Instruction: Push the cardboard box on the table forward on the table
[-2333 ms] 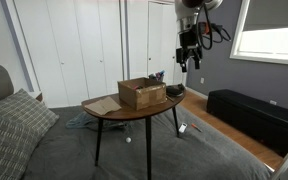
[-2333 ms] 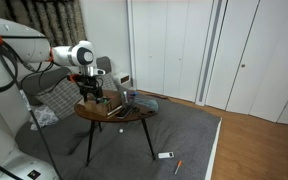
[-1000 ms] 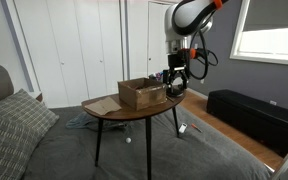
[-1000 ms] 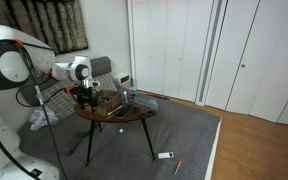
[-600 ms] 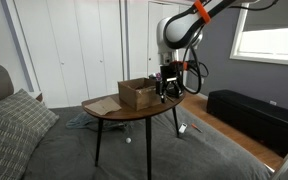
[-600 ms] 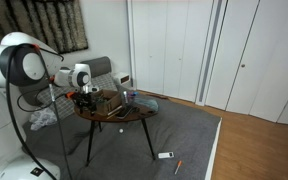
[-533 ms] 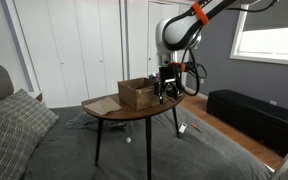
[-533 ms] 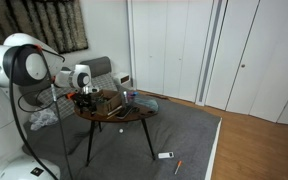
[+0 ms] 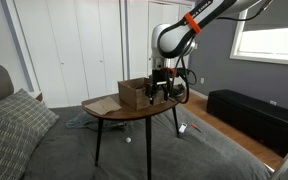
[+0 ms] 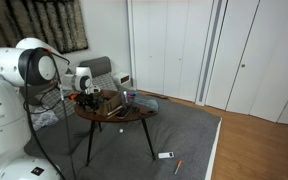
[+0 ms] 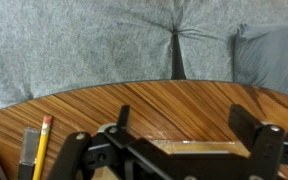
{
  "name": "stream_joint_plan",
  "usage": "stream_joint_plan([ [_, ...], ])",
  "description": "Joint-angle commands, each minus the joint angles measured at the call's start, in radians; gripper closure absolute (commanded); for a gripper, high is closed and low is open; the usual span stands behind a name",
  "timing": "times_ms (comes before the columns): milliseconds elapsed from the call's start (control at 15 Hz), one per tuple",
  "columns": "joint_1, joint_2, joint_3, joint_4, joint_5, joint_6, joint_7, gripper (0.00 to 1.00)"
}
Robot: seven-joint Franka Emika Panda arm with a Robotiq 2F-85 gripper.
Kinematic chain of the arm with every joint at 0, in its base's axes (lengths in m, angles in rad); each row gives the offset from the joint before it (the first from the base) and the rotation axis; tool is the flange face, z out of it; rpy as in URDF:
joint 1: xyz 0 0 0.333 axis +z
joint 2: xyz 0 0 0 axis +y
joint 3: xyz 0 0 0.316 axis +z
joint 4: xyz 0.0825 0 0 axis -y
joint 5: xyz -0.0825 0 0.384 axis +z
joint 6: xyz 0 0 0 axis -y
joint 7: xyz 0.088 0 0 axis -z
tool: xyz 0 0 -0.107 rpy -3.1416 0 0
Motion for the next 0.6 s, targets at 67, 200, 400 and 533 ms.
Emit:
stream_joint_plan([
  [67, 0.029, 0.055, -0.022, 0.054, -0.086, 0.052, 0.052, 0.0],
  [200, 0.036, 0.072, -0.028, 0.072, -0.115, 0.064, 0.067, 0.0],
  [400, 0.047, 0.094, -0.035, 0.099, -0.136, 0.078, 0.096, 0.0],
  [533, 0.054, 0.104, -0.038, 0.114, -0.134, 0.08, 0.104, 0.0],
])
